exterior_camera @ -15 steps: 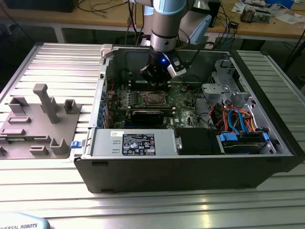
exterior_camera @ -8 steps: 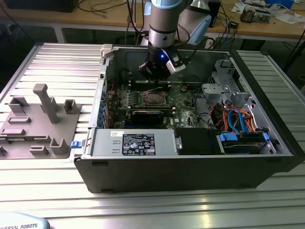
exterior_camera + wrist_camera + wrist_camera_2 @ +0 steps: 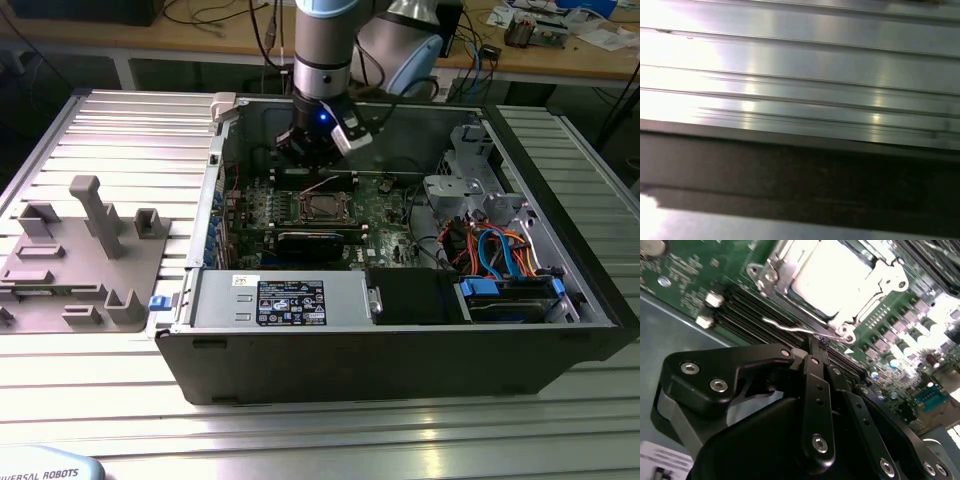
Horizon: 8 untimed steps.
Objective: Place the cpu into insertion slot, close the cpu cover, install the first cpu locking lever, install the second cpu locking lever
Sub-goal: 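Install the first cpu locking lever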
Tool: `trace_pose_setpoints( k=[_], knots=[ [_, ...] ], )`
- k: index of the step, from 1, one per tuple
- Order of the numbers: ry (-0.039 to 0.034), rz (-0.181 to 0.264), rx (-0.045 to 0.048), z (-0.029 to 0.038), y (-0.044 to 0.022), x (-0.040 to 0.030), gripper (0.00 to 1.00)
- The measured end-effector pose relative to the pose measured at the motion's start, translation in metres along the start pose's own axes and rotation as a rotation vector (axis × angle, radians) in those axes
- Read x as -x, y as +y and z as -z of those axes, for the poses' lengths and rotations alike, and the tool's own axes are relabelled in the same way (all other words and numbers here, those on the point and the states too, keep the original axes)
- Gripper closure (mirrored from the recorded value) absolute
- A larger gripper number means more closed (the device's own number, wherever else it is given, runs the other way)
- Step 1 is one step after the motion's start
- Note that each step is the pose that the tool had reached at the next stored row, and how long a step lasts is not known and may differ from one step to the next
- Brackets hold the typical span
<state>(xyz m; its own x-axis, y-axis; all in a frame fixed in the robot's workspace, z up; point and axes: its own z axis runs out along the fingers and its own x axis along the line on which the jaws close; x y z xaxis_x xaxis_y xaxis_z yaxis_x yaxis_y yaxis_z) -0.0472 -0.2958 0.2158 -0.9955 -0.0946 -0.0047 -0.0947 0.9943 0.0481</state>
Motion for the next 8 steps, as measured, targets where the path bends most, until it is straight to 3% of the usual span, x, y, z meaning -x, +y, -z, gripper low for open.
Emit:
trace_pose_setpoints(
  k=[2, 5, 8],
  knots=[
    [-0.0014, 0.000, 0.0004, 0.0000, -0.0004, -0.0023, 0.89],
    [-0.0013, 0.000, 0.0003, 0.0004, -0.0091, -0.0032, 0.89],
    [-0.0014, 0.000, 0.0004, -0.0009, -0.0093, -0.0032, 0.89]
  ],
)
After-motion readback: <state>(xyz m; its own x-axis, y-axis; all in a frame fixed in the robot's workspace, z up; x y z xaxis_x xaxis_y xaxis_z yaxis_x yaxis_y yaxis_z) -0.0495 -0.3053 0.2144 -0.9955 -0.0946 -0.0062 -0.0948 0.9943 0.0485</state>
